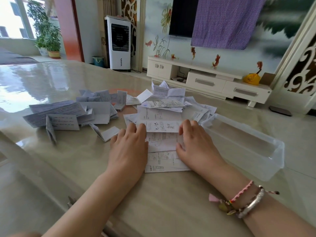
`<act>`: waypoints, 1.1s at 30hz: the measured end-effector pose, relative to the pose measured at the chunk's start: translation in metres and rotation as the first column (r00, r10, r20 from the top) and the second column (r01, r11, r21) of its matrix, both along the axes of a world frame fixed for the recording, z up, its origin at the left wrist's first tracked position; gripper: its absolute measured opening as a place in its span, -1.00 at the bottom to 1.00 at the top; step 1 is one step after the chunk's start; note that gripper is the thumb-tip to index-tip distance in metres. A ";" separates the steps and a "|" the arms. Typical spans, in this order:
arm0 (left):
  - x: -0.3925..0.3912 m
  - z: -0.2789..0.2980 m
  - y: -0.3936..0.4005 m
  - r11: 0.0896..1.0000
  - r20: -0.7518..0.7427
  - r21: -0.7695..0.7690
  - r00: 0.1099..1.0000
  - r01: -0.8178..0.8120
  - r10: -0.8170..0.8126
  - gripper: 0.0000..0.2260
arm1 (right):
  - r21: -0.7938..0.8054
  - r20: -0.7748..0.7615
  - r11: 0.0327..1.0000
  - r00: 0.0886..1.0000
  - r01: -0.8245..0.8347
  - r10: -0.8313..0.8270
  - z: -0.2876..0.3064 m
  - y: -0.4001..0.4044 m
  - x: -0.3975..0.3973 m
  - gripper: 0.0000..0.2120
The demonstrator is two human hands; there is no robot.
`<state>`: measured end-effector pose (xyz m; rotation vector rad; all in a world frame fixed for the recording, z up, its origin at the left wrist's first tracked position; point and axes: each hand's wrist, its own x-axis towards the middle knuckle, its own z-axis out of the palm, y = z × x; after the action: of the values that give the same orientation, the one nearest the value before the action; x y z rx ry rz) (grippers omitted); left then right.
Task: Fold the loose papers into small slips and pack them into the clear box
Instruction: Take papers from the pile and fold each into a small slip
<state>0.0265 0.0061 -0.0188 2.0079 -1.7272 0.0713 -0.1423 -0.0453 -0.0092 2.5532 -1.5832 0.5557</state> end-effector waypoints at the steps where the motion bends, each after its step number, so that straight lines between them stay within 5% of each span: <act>1: 0.000 0.000 0.000 1.000 0.004 -0.010 1.000 0.014 -0.014 -0.91 | 0.003 -0.010 1.000 1.000 -0.006 0.006 0.000 -0.001 -0.002 -0.79; 5: 0.002 -0.001 0.000 0.999 0.008 -0.015 0.999 0.037 -0.037 -0.94 | -0.022 0.030 0.981 0.981 -0.191 0.192 0.000 -0.001 -0.002 -0.79; 9: 0.010 -0.002 0.000 0.992 -0.024 0.018 0.992 0.126 -0.125 -0.87 | 0.120 0.082 0.887 0.895 -0.446 0.439 0.005 -0.001 -0.005 -0.74; 13: 0.021 0.000 0.005 0.971 -0.088 0.071 0.971 0.229 -0.222 -0.77 | 0.044 -0.018 0.892 0.893 -0.449 0.450 0.006 -0.003 -0.007 -0.72; 18: 0.025 0.001 0.012 0.970 -0.059 -0.062 0.970 0.233 -0.237 -0.88 | -0.032 -0.086 0.904 0.902 -0.427 0.423 0.007 0.002 -0.002 -0.78; 25: 0.020 0.009 0.019 0.943 -0.278 -0.301 0.933 0.143 -0.230 -0.68 | 0.101 0.349 0.931 0.889 -0.350 0.296 0.008 0.008 0.000 -0.95; 33: 0.003 0.008 0.017 0.909 -0.503 -0.346 0.771 0.235 -0.391 -0.75 | 0.150 0.550 0.846 0.754 -0.512 0.359 0.012 0.014 0.005 -0.93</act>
<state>0.0298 0.0227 -0.0110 1.3316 -1.5318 -0.3570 -0.1371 -0.0314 0.0029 3.2410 -1.2173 1.2120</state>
